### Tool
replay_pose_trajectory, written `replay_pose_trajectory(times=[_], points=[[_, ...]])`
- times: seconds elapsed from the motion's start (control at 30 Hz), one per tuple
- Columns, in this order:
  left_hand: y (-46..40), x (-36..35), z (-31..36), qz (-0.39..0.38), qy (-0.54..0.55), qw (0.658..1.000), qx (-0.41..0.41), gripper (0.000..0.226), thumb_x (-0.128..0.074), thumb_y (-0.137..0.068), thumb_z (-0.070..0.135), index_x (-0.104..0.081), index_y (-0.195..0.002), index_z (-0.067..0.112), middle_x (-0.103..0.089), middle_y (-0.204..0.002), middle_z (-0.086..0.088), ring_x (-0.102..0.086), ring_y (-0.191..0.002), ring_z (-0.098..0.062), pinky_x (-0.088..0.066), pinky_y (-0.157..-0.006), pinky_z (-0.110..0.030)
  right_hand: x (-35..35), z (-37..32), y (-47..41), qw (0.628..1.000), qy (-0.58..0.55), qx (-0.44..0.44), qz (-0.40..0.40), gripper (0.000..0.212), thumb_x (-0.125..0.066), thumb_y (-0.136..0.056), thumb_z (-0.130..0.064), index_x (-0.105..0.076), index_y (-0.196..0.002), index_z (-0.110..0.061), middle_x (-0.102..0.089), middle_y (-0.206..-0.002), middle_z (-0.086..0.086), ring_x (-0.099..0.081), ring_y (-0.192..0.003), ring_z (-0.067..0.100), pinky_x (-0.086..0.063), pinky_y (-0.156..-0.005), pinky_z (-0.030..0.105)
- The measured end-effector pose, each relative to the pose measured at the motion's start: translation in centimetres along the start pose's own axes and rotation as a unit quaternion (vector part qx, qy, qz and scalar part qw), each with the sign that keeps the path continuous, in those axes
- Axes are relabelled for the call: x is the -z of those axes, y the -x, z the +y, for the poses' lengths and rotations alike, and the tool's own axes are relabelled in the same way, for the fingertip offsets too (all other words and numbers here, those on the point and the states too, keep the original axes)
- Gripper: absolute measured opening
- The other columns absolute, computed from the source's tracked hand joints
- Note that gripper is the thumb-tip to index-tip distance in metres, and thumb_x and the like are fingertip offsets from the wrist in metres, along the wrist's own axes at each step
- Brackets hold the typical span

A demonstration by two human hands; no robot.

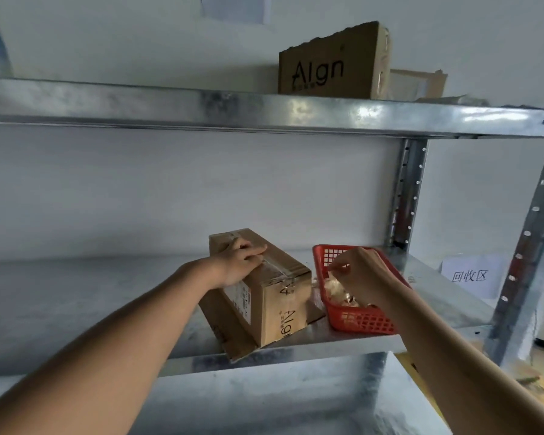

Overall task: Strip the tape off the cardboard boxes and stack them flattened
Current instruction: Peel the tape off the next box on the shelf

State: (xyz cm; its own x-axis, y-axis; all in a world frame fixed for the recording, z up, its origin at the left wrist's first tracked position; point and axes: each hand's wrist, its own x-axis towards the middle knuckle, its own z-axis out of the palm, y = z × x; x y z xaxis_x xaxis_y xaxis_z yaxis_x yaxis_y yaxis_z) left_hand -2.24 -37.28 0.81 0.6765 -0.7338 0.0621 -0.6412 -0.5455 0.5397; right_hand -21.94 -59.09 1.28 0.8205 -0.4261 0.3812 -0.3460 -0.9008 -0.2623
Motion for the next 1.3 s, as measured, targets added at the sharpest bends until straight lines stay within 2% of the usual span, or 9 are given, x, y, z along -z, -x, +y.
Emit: replay_pose_trajectory(times=[0.17, 0.33, 0.4, 0.53, 0.7, 0.9, 0.97, 1.2, 1.3], points=[[0.6, 0.0, 0.4, 0.004, 0.017, 1.0, 0.009, 0.044, -0.037, -0.109, 0.05, -0.044, -0.152, 0.045, -0.022, -0.163, 0.01, -0.018, -0.154, -0.02, -0.018, -0.122, -0.034, -0.4, 0.1, -1.1, 1.0, -0.019, 0.018, -0.012, 0.011, -0.073, -0.095, -0.022, -0.079, -0.102, -0.027, -0.067, -0.122, -0.001, -0.056, -0.067, -0.002, -0.039, -0.043, 0.007], [1.1, 0.1, 0.8, 0.009, 0.014, 1.0, 0.008, 0.043, -0.036, -0.11, 0.049, -0.044, -0.152, 0.045, -0.024, -0.162, 0.009, -0.018, -0.153, -0.02, -0.017, -0.123, -0.038, -0.2, -0.5, -1.8, 0.997, -0.046, 0.048, 0.03, 0.034, -0.07, -0.093, -0.017, -0.074, -0.118, -0.039, -0.066, -0.132, -0.005, -0.066, -0.11, 0.015, -0.042, -0.07, 0.012], [1.2, 0.2, 0.8, 0.008, 0.007, 1.0, 0.009, 0.044, -0.035, -0.11, 0.049, -0.044, -0.152, 0.046, -0.025, -0.162, 0.009, -0.016, -0.153, -0.02, -0.016, -0.125, -0.041, -0.1, -1.3, -1.9, 0.996, -0.065, 0.062, 0.021, 0.031, -0.07, -0.094, -0.021, -0.074, -0.119, -0.038, -0.068, -0.129, -0.007, -0.068, -0.106, 0.012, -0.05, -0.075, 0.018], [1.6, 0.3, 1.0, 0.01, -0.043, 0.999, 0.012, 0.045, -0.028, -0.11, 0.049, -0.039, -0.154, 0.051, -0.025, -0.162, 0.012, -0.012, -0.154, -0.02, -0.016, -0.126, -0.048, 0.0, -3.3, -0.9, 0.986, -0.127, 0.097, 0.043, 0.029, -0.068, -0.094, -0.051, -0.071, -0.12, -0.04, -0.067, -0.105, -0.021, -0.06, -0.085, -0.008, -0.054, -0.077, 0.024], [2.4, 1.1, 0.9, 0.03, -0.143, 0.989, 0.015, 0.053, -0.014, -0.104, 0.055, -0.03, -0.155, 0.056, -0.026, -0.165, 0.01, -0.015, -0.154, -0.024, -0.021, -0.123, -0.05, -1.6, -7.9, 1.5, 0.981, -0.079, 0.178, 0.0, 0.074, -0.05, -0.068, -0.097, -0.07, -0.111, -0.04, -0.065, -0.102, -0.023, -0.061, -0.092, 0.0, -0.055, -0.074, 0.029], [3.9, 3.0, -1.0, 0.075, -0.24, 0.963, 0.094, 0.061, -0.006, -0.102, 0.063, -0.028, -0.157, 0.052, -0.03, -0.165, -0.005, -0.014, -0.154, -0.037, -0.015, -0.123, -0.053, -3.8, -11.1, 1.2, 0.972, -0.055, 0.23, 0.015, 0.036, -0.059, -0.097, -0.05, -0.068, -0.127, -0.033, -0.064, -0.122, -0.009, -0.06, -0.113, 0.018, -0.051, -0.088, 0.031], [4.7, 4.0, -1.8, 0.092, -0.279, 0.949, 0.112, 0.061, -0.007, -0.102, 0.063, -0.039, -0.153, 0.05, -0.039, -0.157, -0.009, -0.024, -0.148, -0.037, -0.021, -0.119, -0.055, -4.4, -11.8, 0.7, 0.975, -0.06, 0.211, 0.026, 0.034, -0.062, -0.1, -0.036, -0.066, -0.134, -0.033, -0.061, -0.133, -0.004, -0.057, -0.119, 0.021, -0.052, -0.094, 0.037], [6.5, 6.8, -4.5, 0.118, -0.305, 0.939, 0.108, 0.053, -0.027, -0.105, 0.06, -0.062, -0.136, 0.035, -0.047, -0.131, -0.007, -0.042, -0.128, -0.03, -0.042, -0.096, -0.05, -7.4, -15.2, -1.0, 0.984, -0.089, 0.124, 0.09, 0.034, -0.062, -0.1, -0.013, -0.071, -0.129, -0.028, -0.056, -0.127, -0.001, -0.061, -0.106, 0.021, -0.059, -0.078, 0.032], [6.6, 9.1, -6.2, 0.076, -0.234, 0.964, 0.099, 0.047, -0.039, -0.104, 0.06, -0.058, -0.142, 0.039, -0.041, -0.143, -0.007, -0.038, -0.139, -0.031, -0.038, -0.111, -0.05, -8.5, -16.5, -2.4, 0.988, -0.092, 0.068, 0.107, 0.039, -0.058, -0.098, 0.0, -0.07, -0.129, -0.021, -0.055, -0.121, 0.0, -0.061, -0.1, 0.021, -0.059, -0.082, 0.034]])
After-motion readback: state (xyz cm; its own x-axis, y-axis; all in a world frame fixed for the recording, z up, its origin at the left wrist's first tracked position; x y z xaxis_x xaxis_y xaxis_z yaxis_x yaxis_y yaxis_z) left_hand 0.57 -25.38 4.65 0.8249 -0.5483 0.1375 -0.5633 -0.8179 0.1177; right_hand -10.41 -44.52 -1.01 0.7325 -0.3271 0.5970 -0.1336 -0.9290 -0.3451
